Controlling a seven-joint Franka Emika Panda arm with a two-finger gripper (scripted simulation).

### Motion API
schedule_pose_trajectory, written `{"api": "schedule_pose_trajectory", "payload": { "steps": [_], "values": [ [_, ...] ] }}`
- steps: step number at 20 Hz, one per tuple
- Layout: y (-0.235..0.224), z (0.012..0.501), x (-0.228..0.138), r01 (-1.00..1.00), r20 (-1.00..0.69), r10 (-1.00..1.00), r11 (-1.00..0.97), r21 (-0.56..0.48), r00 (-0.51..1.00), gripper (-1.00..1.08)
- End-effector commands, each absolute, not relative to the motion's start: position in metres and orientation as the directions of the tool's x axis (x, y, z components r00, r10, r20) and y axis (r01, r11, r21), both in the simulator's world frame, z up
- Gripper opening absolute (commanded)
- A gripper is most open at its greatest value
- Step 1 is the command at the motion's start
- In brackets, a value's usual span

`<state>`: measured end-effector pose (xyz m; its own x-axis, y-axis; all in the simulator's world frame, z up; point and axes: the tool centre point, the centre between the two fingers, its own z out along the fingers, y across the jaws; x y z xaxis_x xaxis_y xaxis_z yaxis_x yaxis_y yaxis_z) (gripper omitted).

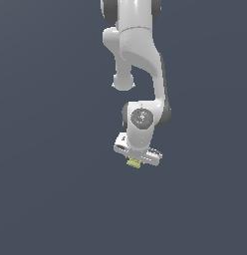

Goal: Pick up the object and move it to a goal position.

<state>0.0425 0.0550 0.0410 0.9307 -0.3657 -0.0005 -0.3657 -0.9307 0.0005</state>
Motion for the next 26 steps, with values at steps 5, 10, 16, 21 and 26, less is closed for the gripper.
{"api": "schedule_pose_trajectory", "payload": {
  "steps": [5,10,16,21,26],
  "values": [
    [0.066,0.053,0.031,-0.365,0.000,-0.365,-0.931,0.000,0.931,-1.00],
    [0.083,0.072,0.012,-0.365,0.000,-0.365,-0.931,0.000,0.931,-1.00],
    [0.113,0.106,-0.022,-0.365,0.000,-0.365,-0.931,0.000,0.931,-1.00],
    [0.142,0.138,-0.052,-0.365,0.000,-0.365,-0.931,0.000,0.931,-1.00],
    [0.166,0.164,-0.076,-0.365,0.001,-0.365,-0.931,0.001,0.931,-1.00]
  ]
}}
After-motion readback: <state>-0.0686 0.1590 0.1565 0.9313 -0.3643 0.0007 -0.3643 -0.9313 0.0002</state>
